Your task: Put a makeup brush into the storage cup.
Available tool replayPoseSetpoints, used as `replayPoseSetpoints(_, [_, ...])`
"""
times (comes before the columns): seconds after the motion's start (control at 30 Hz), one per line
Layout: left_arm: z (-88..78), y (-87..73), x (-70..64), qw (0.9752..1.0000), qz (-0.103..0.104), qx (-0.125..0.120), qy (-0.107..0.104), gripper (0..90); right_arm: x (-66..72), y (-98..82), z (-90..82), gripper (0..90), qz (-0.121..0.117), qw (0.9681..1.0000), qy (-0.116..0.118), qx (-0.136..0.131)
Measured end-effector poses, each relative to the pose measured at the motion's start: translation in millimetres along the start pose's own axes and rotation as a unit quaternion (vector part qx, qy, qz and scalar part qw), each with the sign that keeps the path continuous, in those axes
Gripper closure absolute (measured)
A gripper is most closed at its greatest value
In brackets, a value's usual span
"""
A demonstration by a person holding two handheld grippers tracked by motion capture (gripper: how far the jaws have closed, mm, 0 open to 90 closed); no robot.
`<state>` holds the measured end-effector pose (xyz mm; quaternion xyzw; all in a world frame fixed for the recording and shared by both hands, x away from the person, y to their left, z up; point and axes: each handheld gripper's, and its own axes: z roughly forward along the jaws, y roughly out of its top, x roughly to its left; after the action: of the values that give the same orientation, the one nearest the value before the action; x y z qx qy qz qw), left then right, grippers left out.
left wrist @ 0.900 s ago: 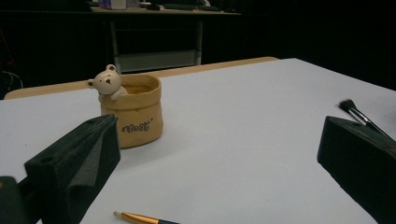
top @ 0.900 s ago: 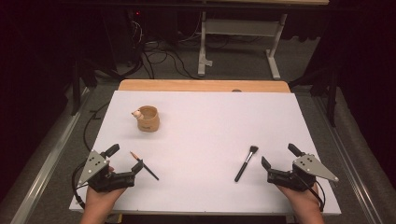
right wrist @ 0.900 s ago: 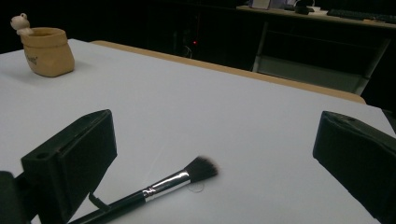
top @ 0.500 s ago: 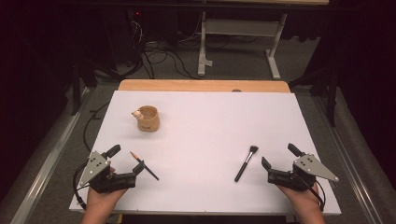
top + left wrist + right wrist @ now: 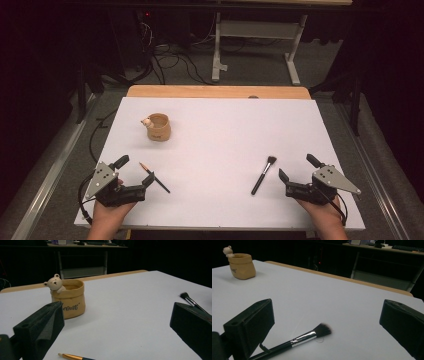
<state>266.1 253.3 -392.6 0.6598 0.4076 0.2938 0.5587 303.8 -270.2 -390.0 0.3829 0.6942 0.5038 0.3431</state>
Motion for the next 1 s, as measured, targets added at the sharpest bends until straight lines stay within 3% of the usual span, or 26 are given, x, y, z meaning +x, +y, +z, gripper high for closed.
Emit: replayPoseSetpoints(1.0, [0.1,-0.7,3.9,0.9999,-0.004,0.009,0.008,0.1,0.0,-2.8,2.8,1.1,0.001,1.0000,0.002,0.005])
